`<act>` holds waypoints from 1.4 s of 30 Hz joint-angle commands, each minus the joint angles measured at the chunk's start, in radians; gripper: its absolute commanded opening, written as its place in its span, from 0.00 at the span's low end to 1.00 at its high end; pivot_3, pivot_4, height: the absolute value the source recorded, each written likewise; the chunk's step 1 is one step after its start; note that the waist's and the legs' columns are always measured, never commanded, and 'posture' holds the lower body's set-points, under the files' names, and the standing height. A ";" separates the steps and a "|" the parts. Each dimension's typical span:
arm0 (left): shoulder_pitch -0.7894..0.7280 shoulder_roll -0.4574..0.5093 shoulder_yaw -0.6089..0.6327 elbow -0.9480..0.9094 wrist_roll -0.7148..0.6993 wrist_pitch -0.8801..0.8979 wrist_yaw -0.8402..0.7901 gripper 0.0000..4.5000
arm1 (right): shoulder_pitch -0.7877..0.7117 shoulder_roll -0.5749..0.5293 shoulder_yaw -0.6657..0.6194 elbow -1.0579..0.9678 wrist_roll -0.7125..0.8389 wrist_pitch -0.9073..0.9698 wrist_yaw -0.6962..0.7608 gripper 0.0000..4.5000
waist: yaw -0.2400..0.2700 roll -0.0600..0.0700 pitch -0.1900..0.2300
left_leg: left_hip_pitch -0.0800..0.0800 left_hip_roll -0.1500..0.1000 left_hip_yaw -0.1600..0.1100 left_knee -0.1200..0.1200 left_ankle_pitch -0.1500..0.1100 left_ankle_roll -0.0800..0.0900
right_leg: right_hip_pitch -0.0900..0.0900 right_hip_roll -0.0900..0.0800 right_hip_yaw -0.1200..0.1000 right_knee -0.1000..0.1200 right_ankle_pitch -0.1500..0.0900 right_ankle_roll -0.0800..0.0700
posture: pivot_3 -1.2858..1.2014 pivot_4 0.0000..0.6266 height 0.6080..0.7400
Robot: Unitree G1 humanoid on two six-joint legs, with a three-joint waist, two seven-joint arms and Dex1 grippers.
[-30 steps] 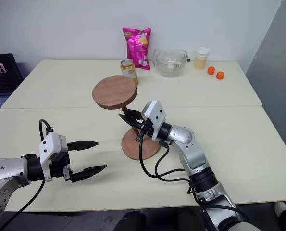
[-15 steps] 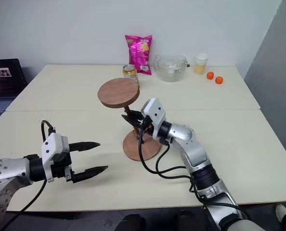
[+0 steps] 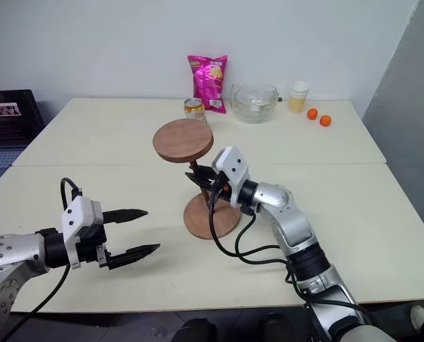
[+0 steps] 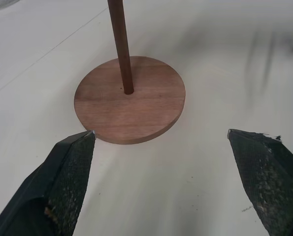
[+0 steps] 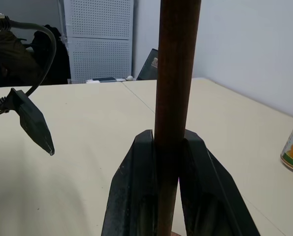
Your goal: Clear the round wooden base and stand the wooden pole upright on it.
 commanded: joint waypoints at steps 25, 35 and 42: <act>-0.021 -0.008 -0.002 -0.015 0.003 -0.026 0.006 1.00 | 0.090 -0.045 0.018 -0.015 -0.025 0.090 0.036 0.81 | -0.006 -0.008 0.014 | -0.022 0.001 0.001 -0.013 0.002 -0.003 | -0.022 0.000 -0.001 -0.001 -0.001 -0.003 | 0.52 0.24 1.00; -0.094 -0.035 0.005 -0.008 0.001 -0.009 0.074 1.00 | 0.100 -0.131 -0.002 -0.108 -0.015 0.098 0.100 1.00 | -0.003 -0.009 0.014 | -0.021 0.000 0.001 -0.012 0.002 -0.002 | -0.020 0.000 -0.001 -0.001 -0.001 -0.002 | 0.52 0.24 1.00; -0.089 -0.007 -0.039 -0.012 0.101 -0.015 0.121 1.00 | 0.125 -0.310 -0.075 -0.244 0.035 0.156 0.198 1.00 | -0.004 -0.010 0.017 | -0.021 -0.001 0.001 -0.012 0.002 -0.002 | -0.020 0.000 -0.001 -0.001 -0.001 -0.002 | 0.52 0.24 1.00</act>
